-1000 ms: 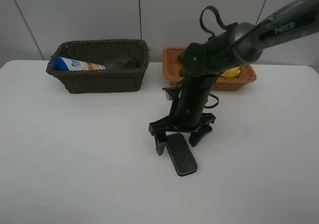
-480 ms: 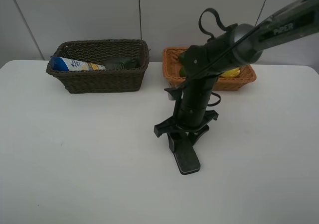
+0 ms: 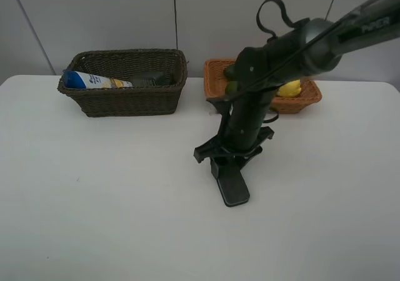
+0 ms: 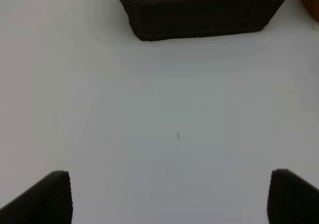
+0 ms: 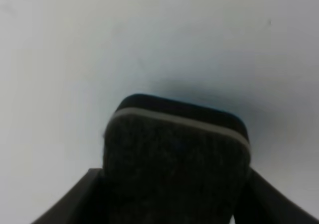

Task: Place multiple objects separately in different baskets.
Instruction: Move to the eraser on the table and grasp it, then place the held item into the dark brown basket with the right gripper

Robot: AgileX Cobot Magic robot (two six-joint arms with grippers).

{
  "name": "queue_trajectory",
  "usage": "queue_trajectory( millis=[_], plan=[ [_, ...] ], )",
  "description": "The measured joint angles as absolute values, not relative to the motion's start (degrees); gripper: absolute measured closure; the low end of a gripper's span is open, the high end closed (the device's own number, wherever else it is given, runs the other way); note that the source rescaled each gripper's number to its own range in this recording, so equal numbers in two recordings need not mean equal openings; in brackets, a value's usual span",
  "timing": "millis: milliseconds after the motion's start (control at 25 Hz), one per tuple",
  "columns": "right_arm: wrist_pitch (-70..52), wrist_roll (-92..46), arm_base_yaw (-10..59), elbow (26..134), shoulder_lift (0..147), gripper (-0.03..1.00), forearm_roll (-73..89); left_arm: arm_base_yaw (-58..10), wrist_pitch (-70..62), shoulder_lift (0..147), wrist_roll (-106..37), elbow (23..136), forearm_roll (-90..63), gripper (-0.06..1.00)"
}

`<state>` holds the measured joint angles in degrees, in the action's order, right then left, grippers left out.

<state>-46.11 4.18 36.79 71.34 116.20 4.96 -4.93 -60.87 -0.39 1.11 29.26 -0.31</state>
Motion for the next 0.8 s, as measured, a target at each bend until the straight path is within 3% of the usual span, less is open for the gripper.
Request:
queue_trajectory(
  millis=[400,800],
  plan=[
    [-32.2,3.8,36.6,74.7,107.8,0.70,1.1,-4.9,-60.9,-0.4,1.1,29.3,-0.3,-0.06],
    [-28.2,3.7,36.6,106.9,123.7,0.70,-1.2,-4.9,-60.9,-0.4,1.1,29.3,-0.3,-0.06]
  ],
)
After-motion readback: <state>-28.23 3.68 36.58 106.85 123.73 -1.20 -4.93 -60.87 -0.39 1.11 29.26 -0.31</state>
